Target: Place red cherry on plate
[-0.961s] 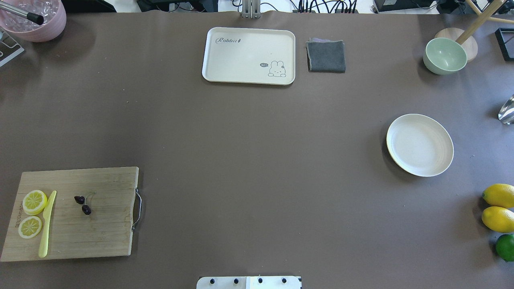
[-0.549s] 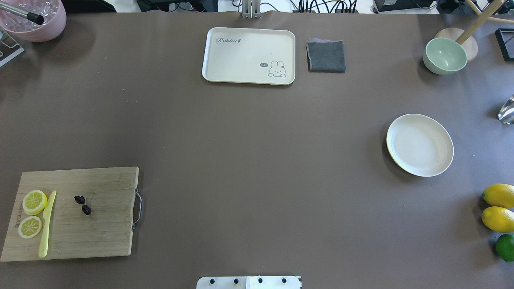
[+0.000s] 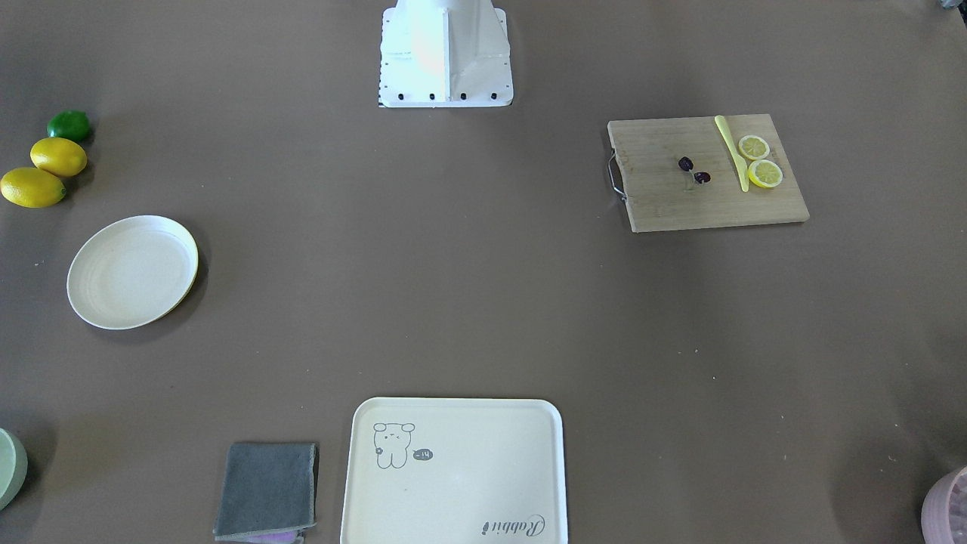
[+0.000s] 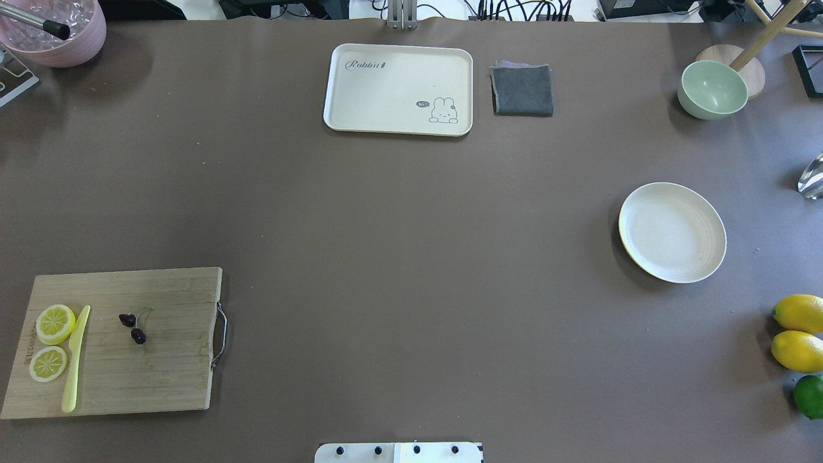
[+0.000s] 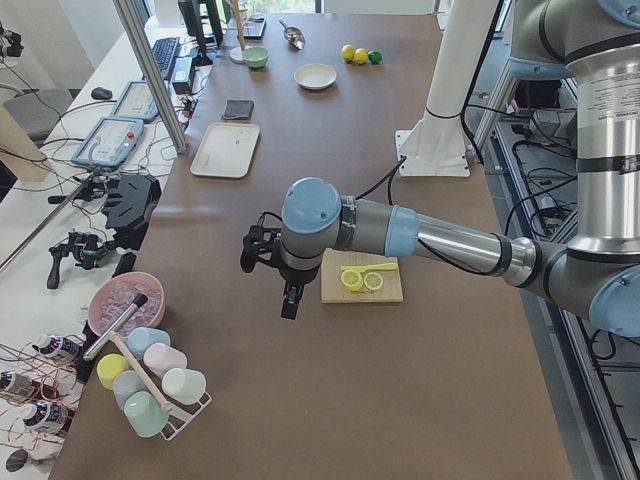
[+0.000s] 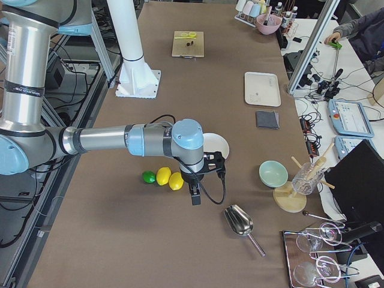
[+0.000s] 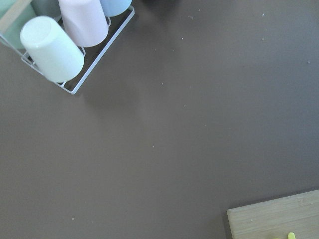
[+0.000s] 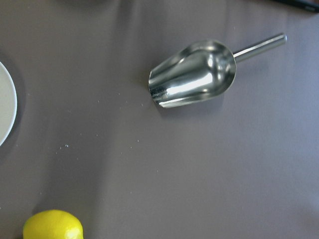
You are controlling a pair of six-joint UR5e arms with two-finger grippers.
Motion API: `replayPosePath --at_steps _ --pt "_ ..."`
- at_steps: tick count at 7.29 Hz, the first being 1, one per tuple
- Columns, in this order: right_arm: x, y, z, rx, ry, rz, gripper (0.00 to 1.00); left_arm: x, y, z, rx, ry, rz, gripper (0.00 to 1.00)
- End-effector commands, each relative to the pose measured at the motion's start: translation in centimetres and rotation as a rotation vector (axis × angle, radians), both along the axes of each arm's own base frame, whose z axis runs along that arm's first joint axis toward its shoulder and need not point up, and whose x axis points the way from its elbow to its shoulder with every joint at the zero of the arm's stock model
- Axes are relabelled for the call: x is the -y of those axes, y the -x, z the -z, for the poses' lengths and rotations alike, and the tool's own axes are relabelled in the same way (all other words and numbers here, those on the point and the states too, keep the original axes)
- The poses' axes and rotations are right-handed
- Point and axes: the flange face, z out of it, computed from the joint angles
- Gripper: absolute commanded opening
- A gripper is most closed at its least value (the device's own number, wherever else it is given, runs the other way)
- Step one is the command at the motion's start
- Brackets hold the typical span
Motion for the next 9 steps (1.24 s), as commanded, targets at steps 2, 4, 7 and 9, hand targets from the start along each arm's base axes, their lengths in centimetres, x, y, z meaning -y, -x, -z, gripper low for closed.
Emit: replayPosePath --at_steps 2,4,7,9 --pt "2.6 0.1 3.3 0.046 -0.083 -0.098 1.00 6.0 1.0 3.5 0.003 -0.168 0.015 0.98" --pt "3.9 3.0 3.3 0.175 0.010 -0.110 1.00 5.1 -0.3 2.2 -0.046 -0.276 -0.024 0.99" --pt "5.4 12.5 0.3 0.151 0.110 -0.163 0.98 4.5 -1.3 1.3 -0.050 -0.264 -0.041 0.99" --pt "5.2 20.9 -1.0 0.184 0.138 -0.253 0.95 4.2 -1.3 1.1 -0.051 -0.260 -0.041 0.99"
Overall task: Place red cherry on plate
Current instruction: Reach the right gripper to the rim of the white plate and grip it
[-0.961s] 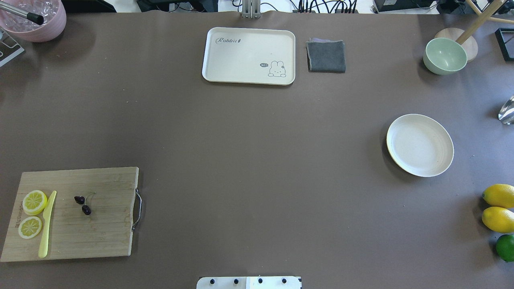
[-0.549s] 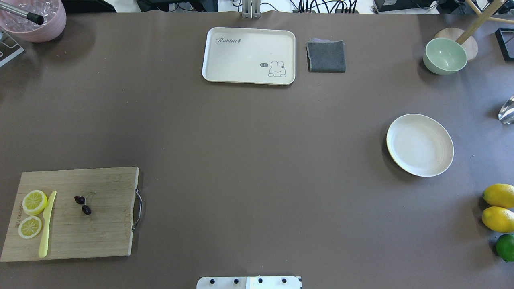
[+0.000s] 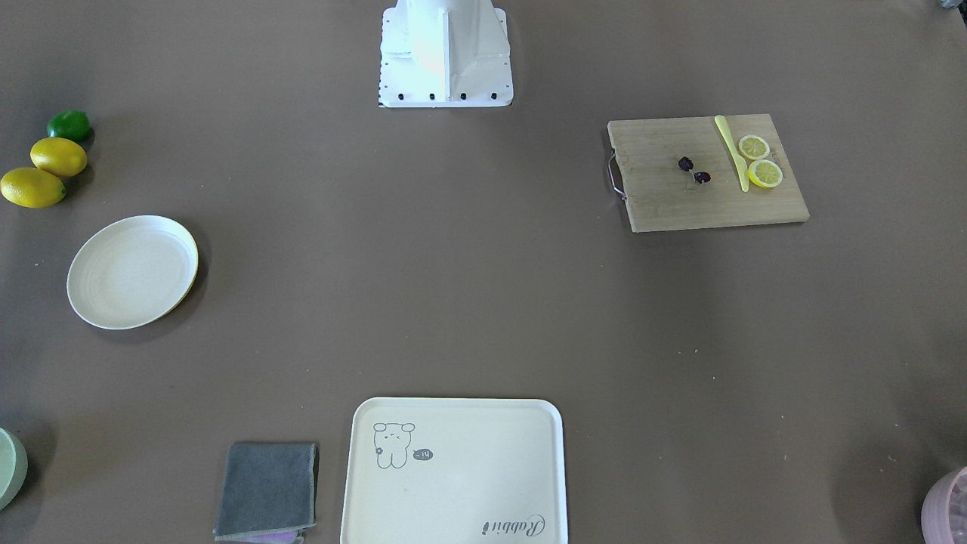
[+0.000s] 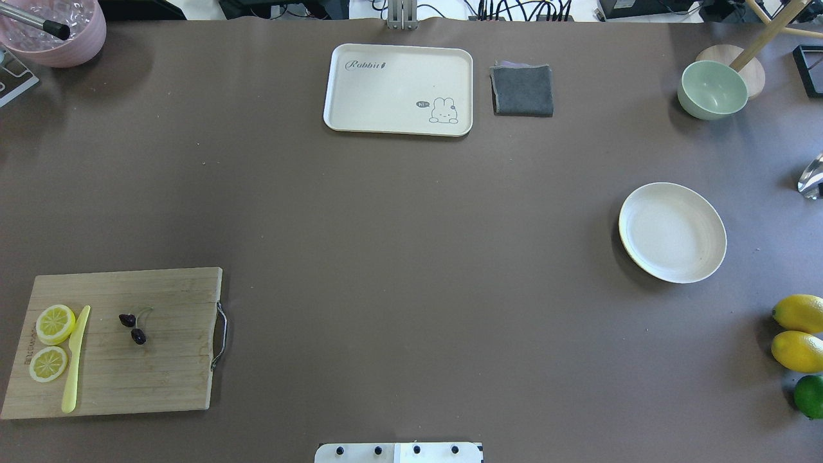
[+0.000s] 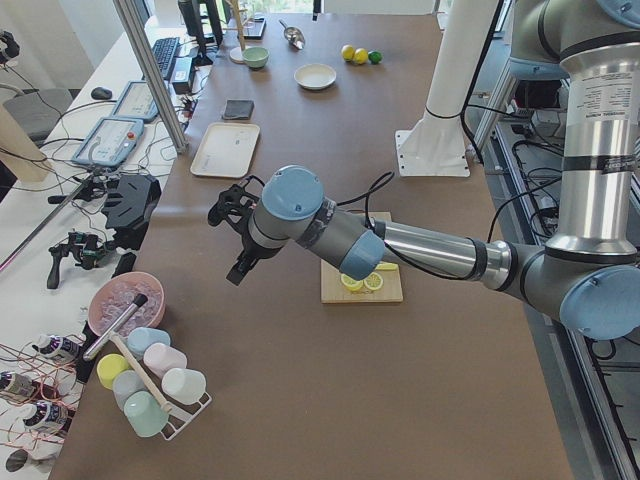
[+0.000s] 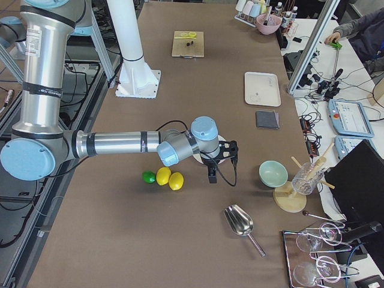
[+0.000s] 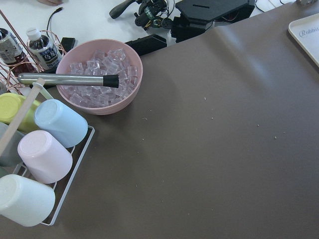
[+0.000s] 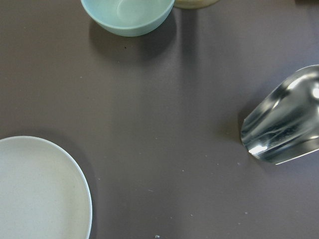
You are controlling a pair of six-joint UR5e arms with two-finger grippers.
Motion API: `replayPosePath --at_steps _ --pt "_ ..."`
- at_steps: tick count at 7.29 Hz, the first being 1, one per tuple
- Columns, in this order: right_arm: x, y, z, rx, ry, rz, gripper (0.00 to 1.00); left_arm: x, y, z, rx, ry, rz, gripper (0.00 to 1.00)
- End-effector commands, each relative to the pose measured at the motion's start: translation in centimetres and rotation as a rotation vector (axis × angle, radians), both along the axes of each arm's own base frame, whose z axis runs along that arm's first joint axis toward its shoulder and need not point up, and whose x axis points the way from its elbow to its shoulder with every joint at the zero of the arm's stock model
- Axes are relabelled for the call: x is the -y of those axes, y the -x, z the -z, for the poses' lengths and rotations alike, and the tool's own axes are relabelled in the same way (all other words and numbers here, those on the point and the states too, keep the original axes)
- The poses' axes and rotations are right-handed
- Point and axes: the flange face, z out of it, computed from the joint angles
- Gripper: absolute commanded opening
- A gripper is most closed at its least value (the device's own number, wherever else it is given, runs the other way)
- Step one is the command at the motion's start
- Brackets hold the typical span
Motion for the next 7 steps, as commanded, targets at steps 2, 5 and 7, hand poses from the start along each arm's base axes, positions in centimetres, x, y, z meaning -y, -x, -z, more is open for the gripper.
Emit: replayPosePath --at_steps 2,5,7 --pt "-1.1 11.7 -2.1 0.046 0.034 -0.117 0.82 -0.2 -0.1 -0.2 -0.001 0.004 0.000 0.99" --pt "-3.0 14.7 -3.7 0.076 0.031 -0.134 0.47 -0.2 -0.1 -0.1 -0.003 0.006 0.002 0.99" --pt "-3.0 14.9 -3.4 0.082 0.031 -0.133 0.00 -0.2 -0.1 -0.1 -0.003 0.006 0.002 0.99"
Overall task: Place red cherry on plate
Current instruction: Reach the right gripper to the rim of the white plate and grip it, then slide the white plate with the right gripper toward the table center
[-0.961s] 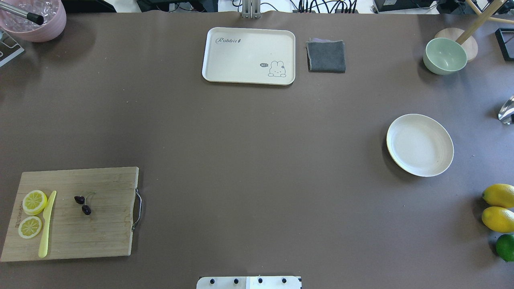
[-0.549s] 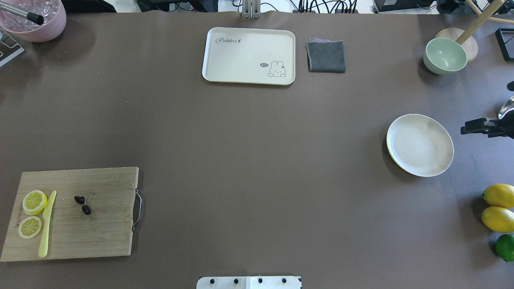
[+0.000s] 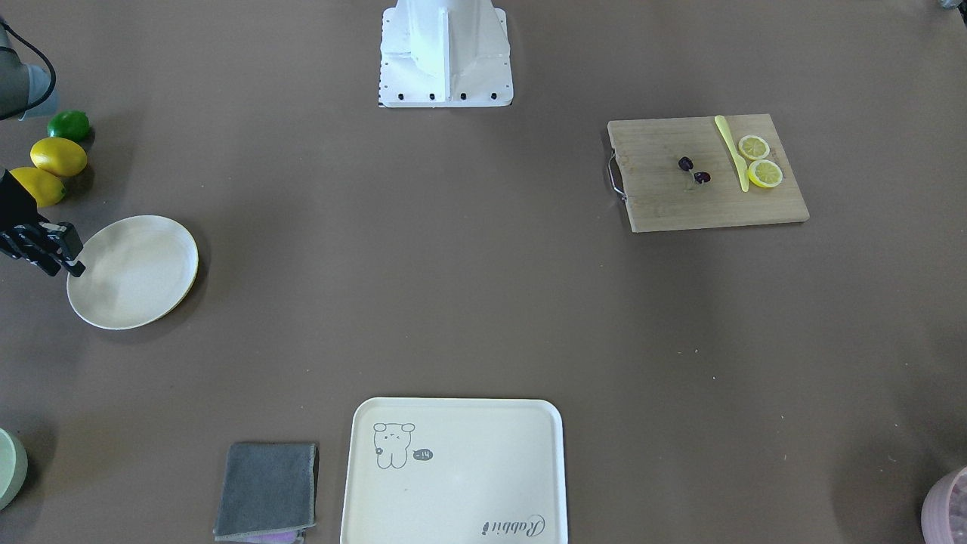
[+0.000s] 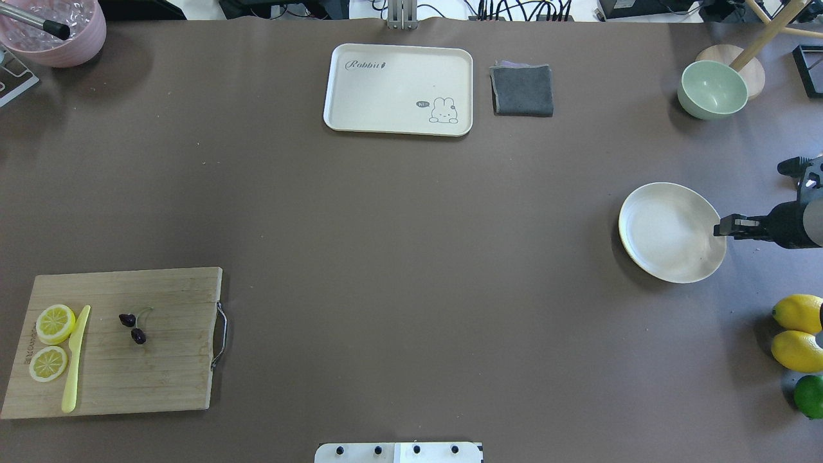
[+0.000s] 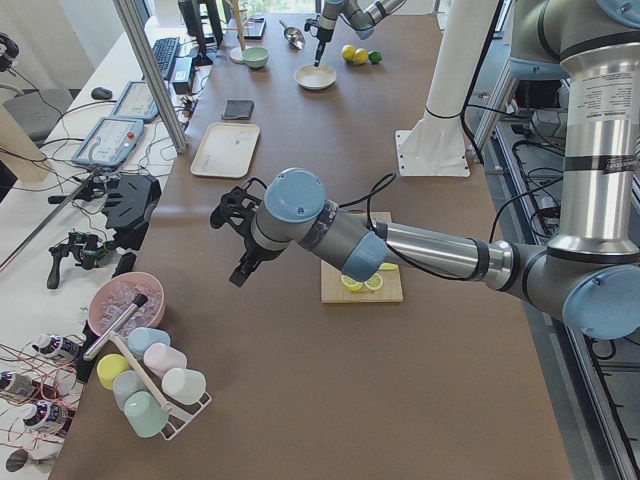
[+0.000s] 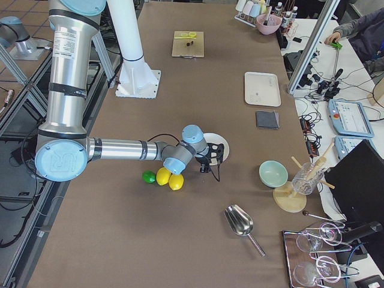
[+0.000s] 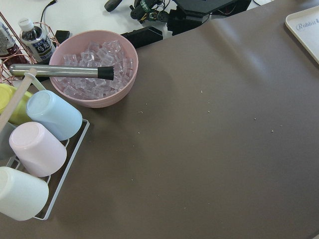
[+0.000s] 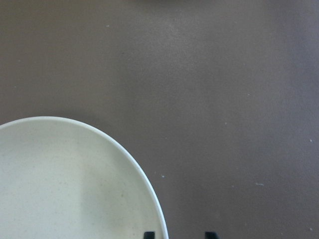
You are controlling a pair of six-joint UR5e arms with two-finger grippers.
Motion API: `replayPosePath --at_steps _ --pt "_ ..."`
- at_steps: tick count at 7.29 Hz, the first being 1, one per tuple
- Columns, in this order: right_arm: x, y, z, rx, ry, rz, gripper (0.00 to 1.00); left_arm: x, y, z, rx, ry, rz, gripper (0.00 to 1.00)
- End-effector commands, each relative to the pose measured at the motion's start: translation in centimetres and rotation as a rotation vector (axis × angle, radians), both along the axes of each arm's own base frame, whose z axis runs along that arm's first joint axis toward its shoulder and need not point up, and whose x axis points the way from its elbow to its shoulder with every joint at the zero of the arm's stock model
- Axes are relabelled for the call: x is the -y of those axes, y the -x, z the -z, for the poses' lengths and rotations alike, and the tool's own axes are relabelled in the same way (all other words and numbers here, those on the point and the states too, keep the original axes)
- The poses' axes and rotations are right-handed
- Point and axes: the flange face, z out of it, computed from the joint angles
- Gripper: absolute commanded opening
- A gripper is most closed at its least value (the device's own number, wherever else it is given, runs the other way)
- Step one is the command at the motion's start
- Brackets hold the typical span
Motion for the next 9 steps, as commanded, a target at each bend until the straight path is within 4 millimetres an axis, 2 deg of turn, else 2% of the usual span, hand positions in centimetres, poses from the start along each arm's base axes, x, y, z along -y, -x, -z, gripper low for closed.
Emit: replayPosePath --at_steps 1,2,3,4,5,6,7,9 --pt "-0.1 0.4 0.4 0.008 -0.003 0.004 0.00 0.0 0.0 0.0 0.000 0.000 0.000 0.99" --pt "0.1 0.6 0.7 0.013 -0.006 0.007 0.00 0.0 0.0 0.0 -0.001 0.001 0.001 0.99" --pt "0.5 1.1 2.2 0.036 -0.008 -0.001 0.00 0.0 0.0 0.1 -0.001 0.000 0.001 0.99" --pt "1.1 1.6 4.5 0.075 -0.009 -0.021 0.00 0.0 0.0 0.1 -0.001 0.000 0.001 0.99" --pt "1.8 3.0 7.8 0.142 0.009 -0.049 0.00 0.0 0.0 0.1 -0.001 0.000 0.001 0.98" --pt "2.5 5.5 12.0 0.187 0.032 -0.061 0.00 0.0 0.0 0.1 -0.005 0.009 0.007 0.98" --pt "3.2 9.1 17.6 0.215 0.066 -0.071 0.00 0.0 0.0 0.2 -0.009 0.012 0.009 0.98" --pt "1.6 20.3 28.7 0.197 0.128 -0.150 0.00 0.0 0.0 0.2 -0.010 0.013 0.010 0.98"
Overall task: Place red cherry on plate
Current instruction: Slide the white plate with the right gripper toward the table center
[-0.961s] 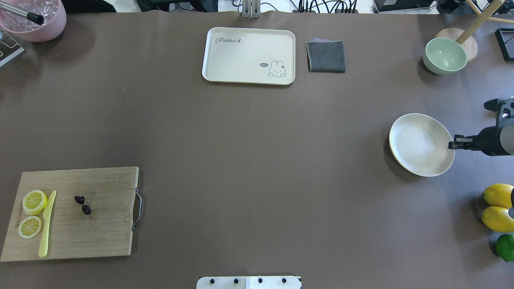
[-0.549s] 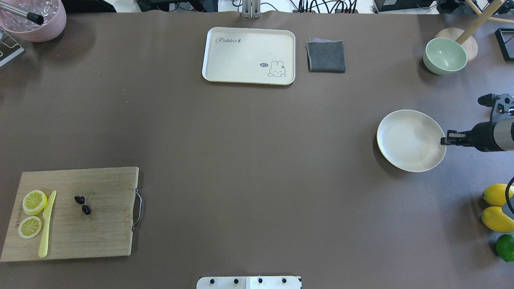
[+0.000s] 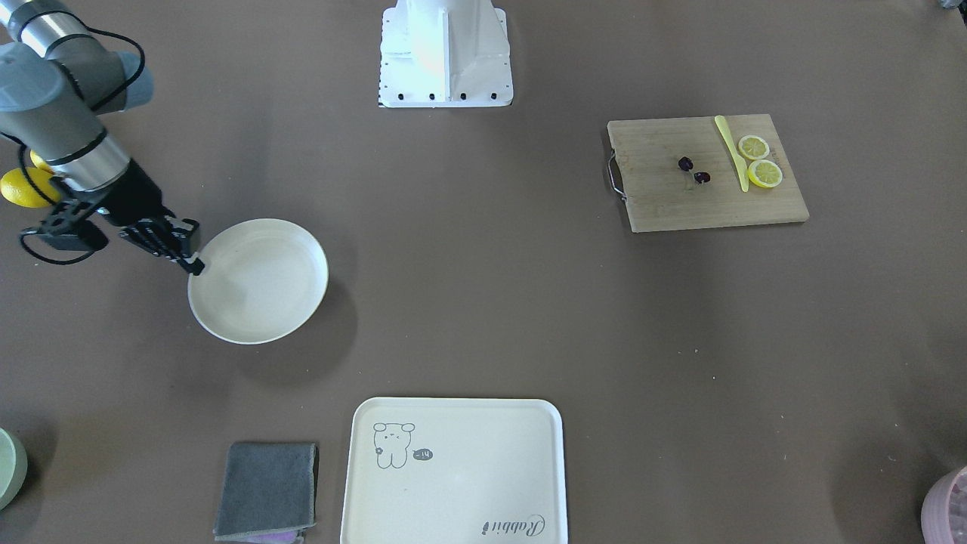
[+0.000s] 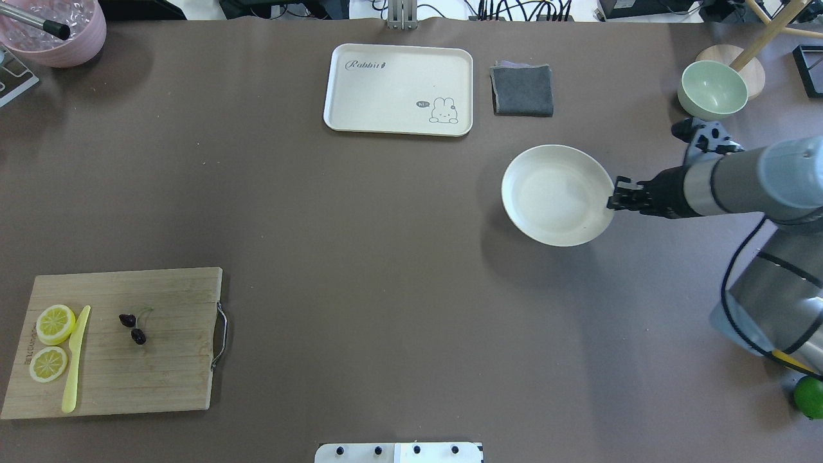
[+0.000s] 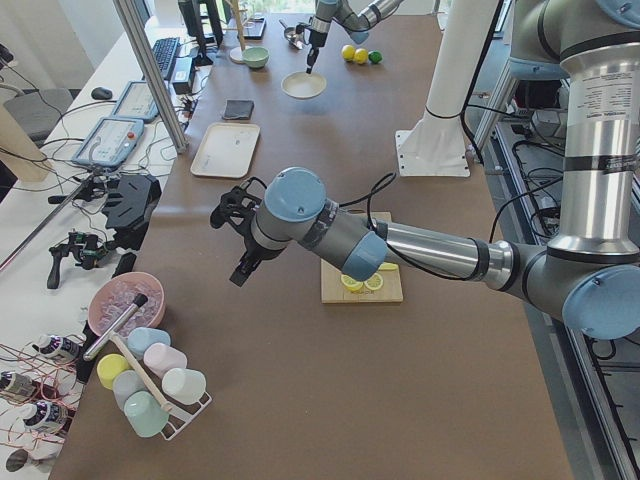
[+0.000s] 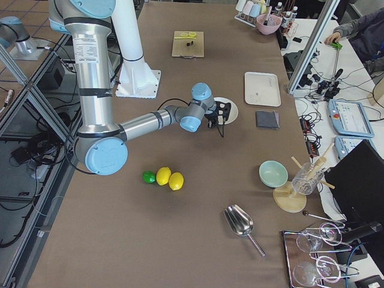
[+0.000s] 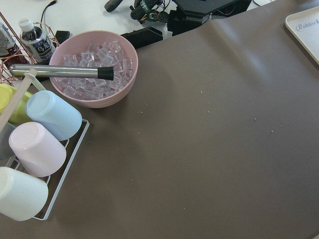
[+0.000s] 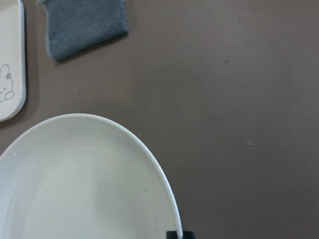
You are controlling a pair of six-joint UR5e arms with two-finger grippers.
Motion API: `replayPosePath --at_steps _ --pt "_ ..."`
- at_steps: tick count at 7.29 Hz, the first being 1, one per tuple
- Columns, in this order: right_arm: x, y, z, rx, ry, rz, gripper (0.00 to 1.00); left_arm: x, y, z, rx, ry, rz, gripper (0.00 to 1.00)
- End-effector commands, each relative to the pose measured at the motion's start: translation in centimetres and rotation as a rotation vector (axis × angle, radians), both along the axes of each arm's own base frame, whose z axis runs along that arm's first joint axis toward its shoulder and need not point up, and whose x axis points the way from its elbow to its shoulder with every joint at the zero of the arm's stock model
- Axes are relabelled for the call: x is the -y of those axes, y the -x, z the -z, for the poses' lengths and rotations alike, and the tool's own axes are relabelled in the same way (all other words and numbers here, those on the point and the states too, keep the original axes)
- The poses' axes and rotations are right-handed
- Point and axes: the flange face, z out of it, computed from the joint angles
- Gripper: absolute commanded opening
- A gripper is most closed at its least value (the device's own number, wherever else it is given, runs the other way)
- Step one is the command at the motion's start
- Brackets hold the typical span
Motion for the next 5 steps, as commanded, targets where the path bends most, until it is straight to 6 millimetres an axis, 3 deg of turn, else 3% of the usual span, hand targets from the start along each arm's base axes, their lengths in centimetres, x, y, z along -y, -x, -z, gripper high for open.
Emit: replayPosePath --at_steps 1,3,4,5 --pt "-2.5 10.8 11.4 -0.004 0.054 -0.042 0.00 0.0 0.0 -0.2 -0.001 0.007 0.002 0.99" --pt "-5.7 19.5 15.3 0.002 0.040 -0.067 0.00 0.0 0.0 -0.2 -0.001 0.008 0.002 0.99" --pt "-7.2 22.4 16.0 -0.007 0.027 -0.072 0.00 0.0 0.0 -0.2 -0.001 0.008 0.002 0.99" --pt "-8.8 24.0 15.3 -0.030 0.008 -0.076 0.00 0.1 0.0 -0.3 -0.001 0.011 0.002 0.99"
